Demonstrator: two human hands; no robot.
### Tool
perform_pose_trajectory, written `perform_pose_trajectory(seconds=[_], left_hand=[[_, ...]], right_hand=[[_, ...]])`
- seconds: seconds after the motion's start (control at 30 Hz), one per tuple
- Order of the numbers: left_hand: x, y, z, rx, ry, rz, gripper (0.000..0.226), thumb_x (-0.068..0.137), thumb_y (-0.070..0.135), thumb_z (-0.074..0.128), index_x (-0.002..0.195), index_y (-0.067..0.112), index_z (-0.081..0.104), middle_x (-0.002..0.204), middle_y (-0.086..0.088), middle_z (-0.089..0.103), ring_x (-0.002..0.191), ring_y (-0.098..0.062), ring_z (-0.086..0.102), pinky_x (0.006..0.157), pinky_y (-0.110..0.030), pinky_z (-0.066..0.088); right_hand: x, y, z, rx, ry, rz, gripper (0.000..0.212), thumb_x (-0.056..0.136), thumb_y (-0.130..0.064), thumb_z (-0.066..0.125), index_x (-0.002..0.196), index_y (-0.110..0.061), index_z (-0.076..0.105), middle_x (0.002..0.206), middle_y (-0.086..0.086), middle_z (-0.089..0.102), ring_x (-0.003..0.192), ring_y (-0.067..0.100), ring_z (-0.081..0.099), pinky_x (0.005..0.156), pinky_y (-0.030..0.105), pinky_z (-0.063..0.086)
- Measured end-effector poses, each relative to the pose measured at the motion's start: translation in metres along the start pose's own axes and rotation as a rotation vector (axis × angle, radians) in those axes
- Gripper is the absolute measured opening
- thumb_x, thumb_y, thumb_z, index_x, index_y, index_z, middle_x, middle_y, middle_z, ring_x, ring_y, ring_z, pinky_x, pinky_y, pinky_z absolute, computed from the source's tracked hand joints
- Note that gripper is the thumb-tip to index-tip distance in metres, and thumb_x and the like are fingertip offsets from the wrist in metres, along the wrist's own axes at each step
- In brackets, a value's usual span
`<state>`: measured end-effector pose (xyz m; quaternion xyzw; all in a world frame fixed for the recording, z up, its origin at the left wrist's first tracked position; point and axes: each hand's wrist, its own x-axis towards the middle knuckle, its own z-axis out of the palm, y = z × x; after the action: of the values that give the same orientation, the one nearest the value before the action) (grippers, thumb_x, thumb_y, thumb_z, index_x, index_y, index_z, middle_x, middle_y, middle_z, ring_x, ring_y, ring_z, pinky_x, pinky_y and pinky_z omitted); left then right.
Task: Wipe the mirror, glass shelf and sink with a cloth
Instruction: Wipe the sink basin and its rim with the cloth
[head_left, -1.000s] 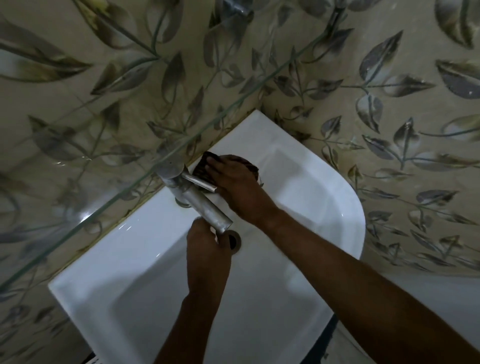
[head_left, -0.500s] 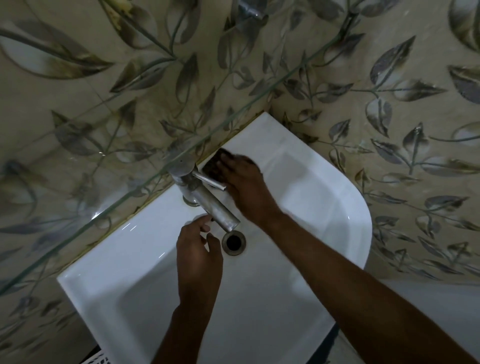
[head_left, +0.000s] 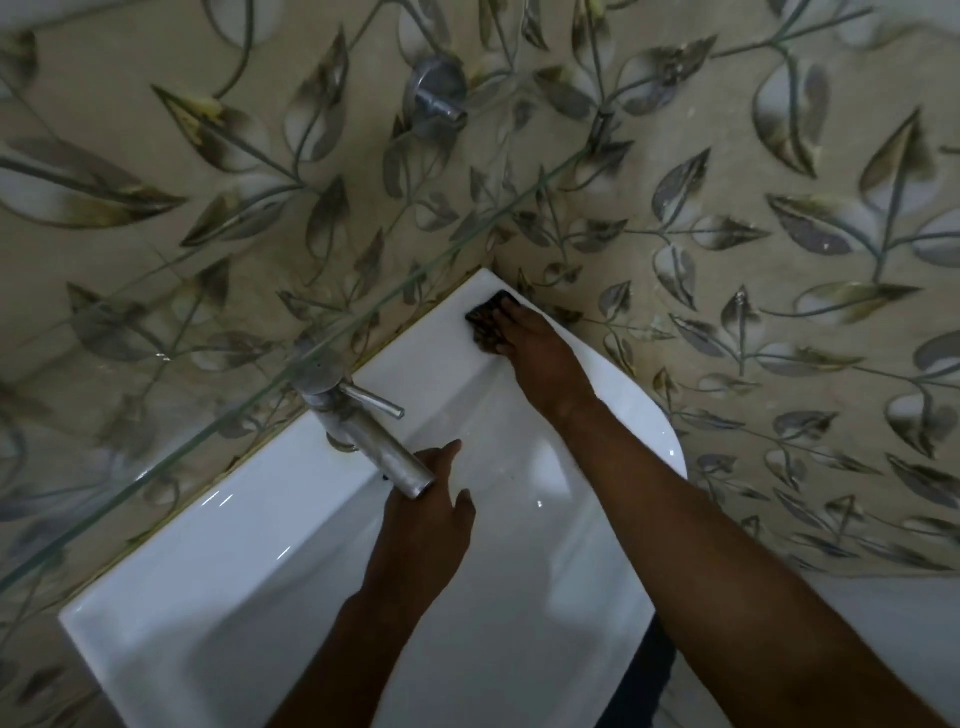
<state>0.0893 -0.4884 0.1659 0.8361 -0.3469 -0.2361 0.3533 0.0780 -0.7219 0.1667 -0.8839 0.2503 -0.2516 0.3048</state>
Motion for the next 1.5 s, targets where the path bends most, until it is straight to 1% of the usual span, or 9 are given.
perform_pose_trajectory(seconds=[0.1,0.2,0.3,0.47,0.6,0.77,0.97,1.2,1.5], left_hand=[[-0.009,-0.003,-0.008,-0.063,-0.02,-0.059,0.051,0.094,0.017,0.059,0.142,0.026,0.045,0.141,0.001,0.045,0.122,-0.01,0.048,0.104,-0.027,0.042],[-0.021,-0.017,-0.014,0.011,0.014,-0.075,0.038,0.094,0.019,0.057,0.132,0.019,0.053,0.133,-0.001,0.051,0.113,-0.014,0.054,0.091,-0.023,0.04],[-0.03,-0.025,-0.016,0.061,0.024,-0.101,0.041,0.095,0.027,0.056,0.134,0.029,0.045,0.13,0.008,0.049,0.115,-0.013,0.051,0.094,-0.026,0.042],[-0.042,-0.03,-0.02,0.061,0.043,-0.112,0.05,0.092,0.023,0.061,0.137,0.033,0.043,0.135,0.009,0.05,0.119,-0.014,0.052,0.102,-0.038,0.047],[-0.043,-0.032,-0.022,0.053,0.102,-0.167,0.048,0.093,0.024,0.06,0.138,0.026,0.044,0.136,0.004,0.051,0.115,-0.014,0.054,0.102,-0.038,0.048],[-0.037,-0.03,-0.017,0.001,0.149,-0.214,0.041,0.092,0.013,0.062,0.131,0.014,0.052,0.123,-0.003,0.058,0.095,-0.013,0.055,0.085,-0.026,0.047],[-0.048,-0.037,-0.026,-0.026,0.105,-0.208,0.029,0.094,-0.001,0.052,0.115,0.017,0.061,0.115,0.002,0.061,0.098,-0.015,0.058,0.087,-0.03,0.045],[-0.062,-0.057,-0.04,0.086,0.083,-0.255,0.04,0.094,0.009,0.054,0.131,0.024,0.054,0.105,0.006,0.065,0.092,-0.009,0.059,0.079,-0.021,0.041],[-0.039,-0.053,-0.033,0.068,0.098,-0.164,0.038,0.095,0.008,0.05,0.129,0.023,0.058,0.114,0.012,0.06,0.104,-0.007,0.056,0.091,-0.022,0.039]], right_hand=[[-0.03,0.013,-0.008,-0.142,0.028,0.01,0.026,0.103,-0.014,0.049,0.121,-0.023,0.066,0.12,-0.001,0.071,0.113,0.015,0.065,0.101,0.034,0.05],[-0.054,0.036,-0.003,-0.316,-0.038,0.059,0.046,0.095,0.003,0.053,0.14,-0.007,0.052,0.151,0.014,0.044,0.143,0.027,0.035,0.12,0.038,0.024],[-0.031,0.022,0.018,0.0,0.091,0.166,0.04,0.101,-0.002,0.046,0.141,-0.003,0.047,0.144,0.015,0.051,0.135,0.024,0.048,0.113,0.036,0.039],[0.015,0.002,0.058,-0.148,0.025,-0.019,0.043,0.097,-0.022,0.039,0.134,-0.012,0.06,0.14,0.008,0.057,0.137,0.023,0.045,0.114,0.042,0.035],[-0.014,-0.039,0.07,0.049,0.062,-0.222,0.029,0.093,-0.003,0.056,0.12,-0.001,0.068,0.125,0.016,0.065,0.12,0.025,0.054,0.109,0.027,0.035],[-0.085,-0.068,0.107,0.147,0.047,-0.303,0.035,0.096,-0.021,0.055,0.125,-0.005,0.065,0.14,0.015,0.055,0.135,0.028,0.045,0.112,0.05,0.031],[-0.108,-0.118,0.143,0.441,0.566,0.375,0.051,0.105,-0.009,0.043,0.152,-0.001,0.026,0.156,0.008,0.036,0.143,0.02,0.038,0.114,0.036,0.037],[-0.044,-0.068,0.115,0.505,0.716,0.715,0.054,0.1,-0.029,0.039,0.149,-0.005,0.038,0.152,0.014,0.043,0.137,0.027,0.046,0.114,0.032,0.035],[-0.124,-0.088,0.163,0.415,0.184,0.982,0.029,0.101,-0.016,0.046,0.125,0.0,0.047,0.13,0.017,0.049,0.114,0.031,0.051,0.087,0.03,0.041]])
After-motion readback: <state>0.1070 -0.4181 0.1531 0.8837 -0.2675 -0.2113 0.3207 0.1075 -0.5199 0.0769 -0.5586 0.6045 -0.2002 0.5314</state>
